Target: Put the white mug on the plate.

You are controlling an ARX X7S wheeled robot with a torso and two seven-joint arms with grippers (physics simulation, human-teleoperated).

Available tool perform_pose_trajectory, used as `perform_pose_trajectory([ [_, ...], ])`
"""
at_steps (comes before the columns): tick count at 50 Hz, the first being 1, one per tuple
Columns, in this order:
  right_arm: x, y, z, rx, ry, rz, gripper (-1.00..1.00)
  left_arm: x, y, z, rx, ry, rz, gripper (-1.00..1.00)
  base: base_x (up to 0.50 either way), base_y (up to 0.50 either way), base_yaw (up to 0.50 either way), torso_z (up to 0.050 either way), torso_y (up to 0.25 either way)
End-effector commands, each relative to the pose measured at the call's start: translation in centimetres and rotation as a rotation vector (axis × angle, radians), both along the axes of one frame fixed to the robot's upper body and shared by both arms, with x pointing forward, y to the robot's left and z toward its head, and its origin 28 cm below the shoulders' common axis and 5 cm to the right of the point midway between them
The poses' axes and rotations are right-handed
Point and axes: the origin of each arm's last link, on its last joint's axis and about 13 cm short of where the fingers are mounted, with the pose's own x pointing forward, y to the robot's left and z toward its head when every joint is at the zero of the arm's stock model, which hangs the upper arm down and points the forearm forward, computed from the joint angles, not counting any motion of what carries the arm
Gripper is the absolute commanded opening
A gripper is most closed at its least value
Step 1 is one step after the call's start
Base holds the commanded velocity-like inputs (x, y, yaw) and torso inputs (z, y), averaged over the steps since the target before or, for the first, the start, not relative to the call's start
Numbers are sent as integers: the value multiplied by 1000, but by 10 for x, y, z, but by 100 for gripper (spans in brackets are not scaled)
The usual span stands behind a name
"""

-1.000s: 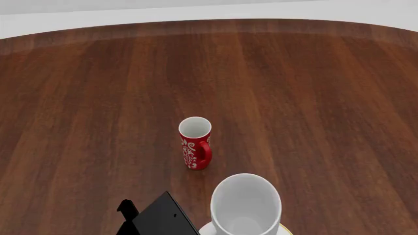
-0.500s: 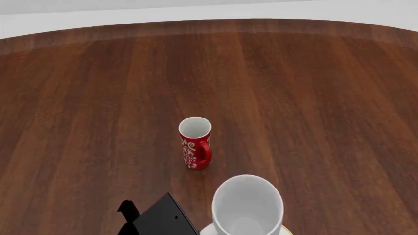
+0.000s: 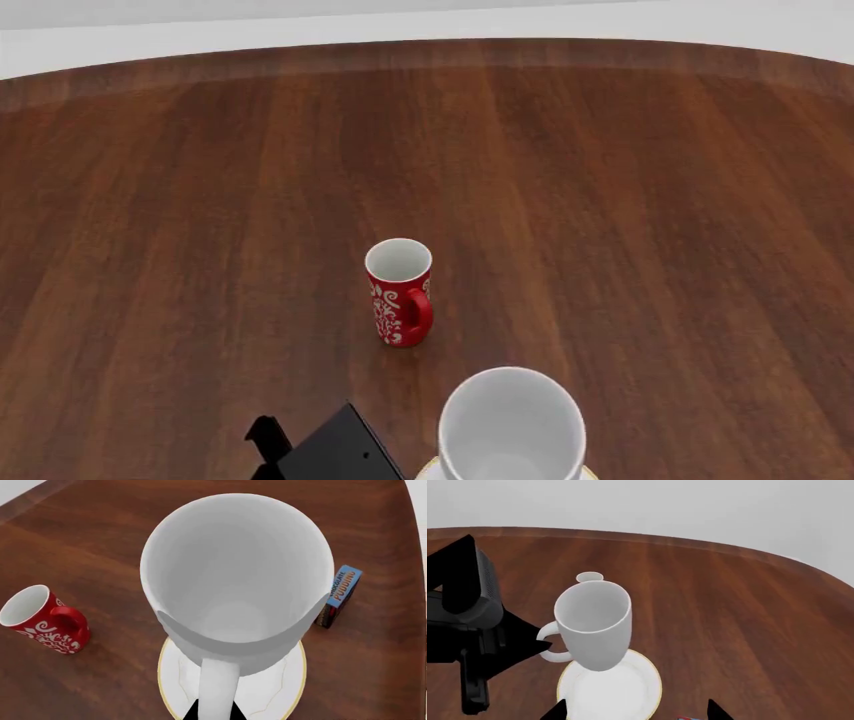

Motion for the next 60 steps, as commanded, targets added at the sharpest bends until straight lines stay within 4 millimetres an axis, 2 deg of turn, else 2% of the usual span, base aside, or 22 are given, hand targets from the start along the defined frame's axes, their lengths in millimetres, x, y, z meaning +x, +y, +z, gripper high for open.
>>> perform_pose_trajectory([
  [1, -5, 0, -3, -6, 41, 17, 100, 0, -1, 1, -3, -9, 4, -100, 0, 0, 0, 0, 0],
  [14, -11, 0, -6, -14, 72, 16, 100, 1, -2, -1, -2, -3, -3, -100, 0, 0, 0, 0, 0],
  [36, -10, -1, -11, -1, 95, 21, 100, -2, -4, -2, 7, -3, -15, -100, 0, 0, 0, 0, 0],
  [60, -9, -2, -16, 23, 101, 13, 100, 2, -9, -15, 19, 20, -33, -100, 0, 0, 0, 0, 0],
])
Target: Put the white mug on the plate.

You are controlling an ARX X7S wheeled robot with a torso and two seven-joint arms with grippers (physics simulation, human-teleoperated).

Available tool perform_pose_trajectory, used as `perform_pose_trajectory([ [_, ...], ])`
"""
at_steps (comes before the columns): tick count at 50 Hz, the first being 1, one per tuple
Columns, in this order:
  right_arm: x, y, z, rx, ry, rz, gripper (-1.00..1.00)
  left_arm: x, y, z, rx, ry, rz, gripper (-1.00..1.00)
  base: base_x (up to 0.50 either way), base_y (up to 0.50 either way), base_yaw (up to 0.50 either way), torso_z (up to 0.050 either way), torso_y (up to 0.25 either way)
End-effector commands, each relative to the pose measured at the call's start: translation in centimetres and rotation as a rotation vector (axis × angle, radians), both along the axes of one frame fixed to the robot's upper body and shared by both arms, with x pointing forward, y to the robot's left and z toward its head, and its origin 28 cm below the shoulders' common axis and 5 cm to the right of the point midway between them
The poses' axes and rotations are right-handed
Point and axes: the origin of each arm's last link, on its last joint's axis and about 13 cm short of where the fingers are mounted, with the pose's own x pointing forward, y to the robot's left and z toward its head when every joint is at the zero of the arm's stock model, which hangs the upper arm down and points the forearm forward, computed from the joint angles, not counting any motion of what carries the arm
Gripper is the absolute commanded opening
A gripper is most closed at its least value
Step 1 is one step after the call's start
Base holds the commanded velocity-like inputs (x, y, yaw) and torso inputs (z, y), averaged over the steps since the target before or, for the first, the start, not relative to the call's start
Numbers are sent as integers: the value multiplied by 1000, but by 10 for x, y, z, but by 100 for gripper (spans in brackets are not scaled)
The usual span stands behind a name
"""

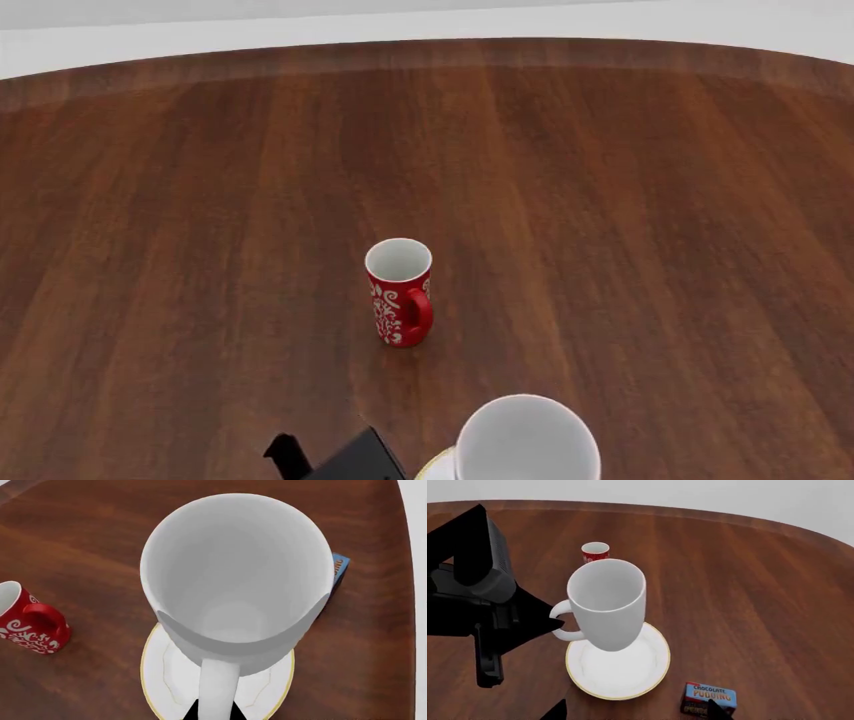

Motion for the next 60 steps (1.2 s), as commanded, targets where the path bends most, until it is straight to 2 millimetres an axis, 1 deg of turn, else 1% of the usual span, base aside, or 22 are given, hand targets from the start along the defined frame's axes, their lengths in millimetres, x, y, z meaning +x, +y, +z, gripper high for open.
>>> perform_pose_trajectory([
  [1, 0, 0, -3, 14, 6, -4, 100, 3, -3, -4, 2, -2, 0, -100, 0, 0, 0, 0, 0],
  [13, 0, -1, -7, 22, 11, -6, 100, 9, -4, -9, 8, 5, 5, -100, 0, 0, 0, 0, 1],
  [39, 5, 1, -7, 37, 21, -7, 100, 21, -7, -21, 10, 32, 16, -100, 0, 0, 0, 0, 0],
  [60, 6, -3, -15, 55, 33, -10, 100, 29, -7, -30, 16, 61, 28, -100, 0, 0, 0, 0, 0],
])
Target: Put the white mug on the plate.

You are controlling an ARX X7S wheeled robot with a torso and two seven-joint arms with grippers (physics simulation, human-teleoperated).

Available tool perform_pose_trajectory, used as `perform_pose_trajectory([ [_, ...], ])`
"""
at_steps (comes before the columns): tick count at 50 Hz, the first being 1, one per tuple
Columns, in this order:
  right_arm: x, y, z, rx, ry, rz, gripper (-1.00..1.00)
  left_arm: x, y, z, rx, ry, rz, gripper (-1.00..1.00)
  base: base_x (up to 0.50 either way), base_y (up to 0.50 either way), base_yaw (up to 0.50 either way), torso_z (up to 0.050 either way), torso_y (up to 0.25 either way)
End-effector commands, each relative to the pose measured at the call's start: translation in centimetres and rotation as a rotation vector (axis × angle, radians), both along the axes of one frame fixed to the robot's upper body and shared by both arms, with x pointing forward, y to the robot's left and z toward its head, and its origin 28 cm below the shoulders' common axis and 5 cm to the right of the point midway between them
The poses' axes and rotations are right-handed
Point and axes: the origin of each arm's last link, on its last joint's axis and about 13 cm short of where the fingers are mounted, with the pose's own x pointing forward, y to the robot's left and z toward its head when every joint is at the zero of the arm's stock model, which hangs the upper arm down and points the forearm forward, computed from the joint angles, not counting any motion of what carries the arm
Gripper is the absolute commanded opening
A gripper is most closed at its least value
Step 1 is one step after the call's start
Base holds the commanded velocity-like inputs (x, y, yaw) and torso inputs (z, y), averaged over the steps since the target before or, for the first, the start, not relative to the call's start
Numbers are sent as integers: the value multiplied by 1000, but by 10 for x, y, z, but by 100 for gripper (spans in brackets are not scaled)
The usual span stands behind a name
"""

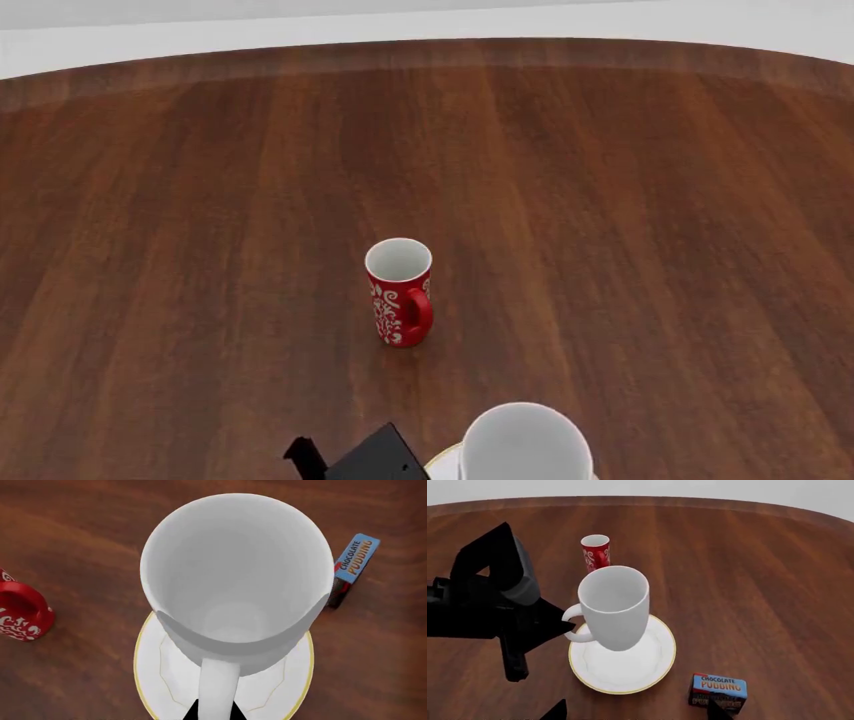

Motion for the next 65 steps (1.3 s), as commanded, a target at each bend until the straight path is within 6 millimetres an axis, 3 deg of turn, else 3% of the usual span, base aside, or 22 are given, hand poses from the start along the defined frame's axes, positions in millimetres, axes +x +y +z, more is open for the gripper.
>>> perform_pose_trajectory([
  [1, 1, -1, -3, 6, 5, -2, 100, 5, -1, -4, -4, 4, 9, -100, 0, 0, 0, 0, 0],
  [65, 6, 2, -14, 64, 48, -4, 100, 11, -2, -25, 3, 48, 10, -100, 0, 0, 0, 0, 0],
])
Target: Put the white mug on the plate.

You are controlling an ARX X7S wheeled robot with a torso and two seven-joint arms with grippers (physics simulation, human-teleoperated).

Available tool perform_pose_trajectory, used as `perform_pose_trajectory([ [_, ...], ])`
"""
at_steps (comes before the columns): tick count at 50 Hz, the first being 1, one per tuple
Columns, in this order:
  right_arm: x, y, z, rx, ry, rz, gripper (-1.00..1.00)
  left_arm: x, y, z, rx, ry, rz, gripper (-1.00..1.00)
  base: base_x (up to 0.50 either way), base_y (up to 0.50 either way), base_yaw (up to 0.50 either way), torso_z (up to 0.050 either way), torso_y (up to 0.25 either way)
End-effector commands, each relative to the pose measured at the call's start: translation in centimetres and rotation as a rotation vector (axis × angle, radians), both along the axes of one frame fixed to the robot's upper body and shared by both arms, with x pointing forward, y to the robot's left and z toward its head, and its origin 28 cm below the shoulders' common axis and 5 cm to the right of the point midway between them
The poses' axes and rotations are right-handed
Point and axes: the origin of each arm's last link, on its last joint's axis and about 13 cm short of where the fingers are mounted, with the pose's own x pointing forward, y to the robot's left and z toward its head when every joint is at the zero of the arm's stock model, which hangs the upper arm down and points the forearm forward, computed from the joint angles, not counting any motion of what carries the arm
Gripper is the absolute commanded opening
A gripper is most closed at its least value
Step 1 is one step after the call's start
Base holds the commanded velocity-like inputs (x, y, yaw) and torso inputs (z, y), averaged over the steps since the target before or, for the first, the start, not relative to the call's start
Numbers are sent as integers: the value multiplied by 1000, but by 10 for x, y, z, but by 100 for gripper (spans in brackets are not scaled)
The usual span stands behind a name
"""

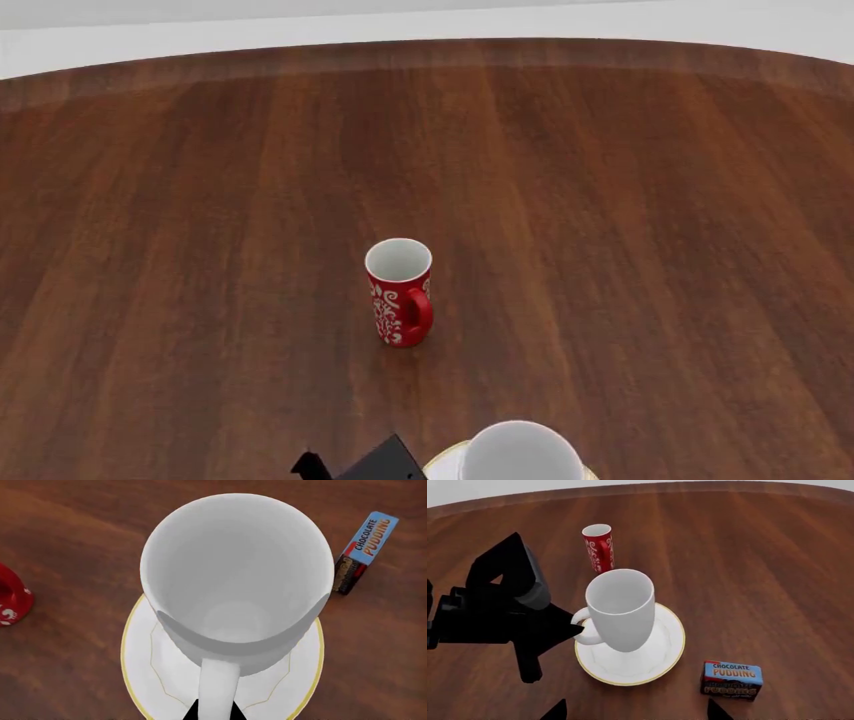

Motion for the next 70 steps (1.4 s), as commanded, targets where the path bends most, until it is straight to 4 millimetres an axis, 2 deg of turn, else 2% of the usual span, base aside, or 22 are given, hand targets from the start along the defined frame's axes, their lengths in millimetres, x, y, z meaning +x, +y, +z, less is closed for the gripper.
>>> perform_pose_trajectory([
  [1, 0, 0, -2, 9, 7, 0, 100, 2, -1, -2, -6, 0, 5, -100, 0, 0, 0, 0, 0],
  [27, 0, 0, -3, 22, 2, 4, 100, -1, 0, 1, -6, -3, 5, -100, 0, 0, 0, 0, 0],
  [28, 0, 0, -3, 23, 2, 5, 100, 0, 0, 1, -5, -1, 10, 100, 0, 0, 0, 0, 0],
  [46, -3, -2, -11, 31, -2, 11, 100, -4, 4, 1, 0, -12, 13, 100, 0, 0, 0, 0, 0],
  [60, 1, 2, -4, 34, -5, 15, 100, -12, 9, 9, -15, -19, 15, 100, 0, 0, 0, 0, 0],
  [70, -1, 1, -7, 32, -8, 18, 100, -18, 12, 16, -36, -27, 10, 100, 0, 0, 0, 0, 0],
])
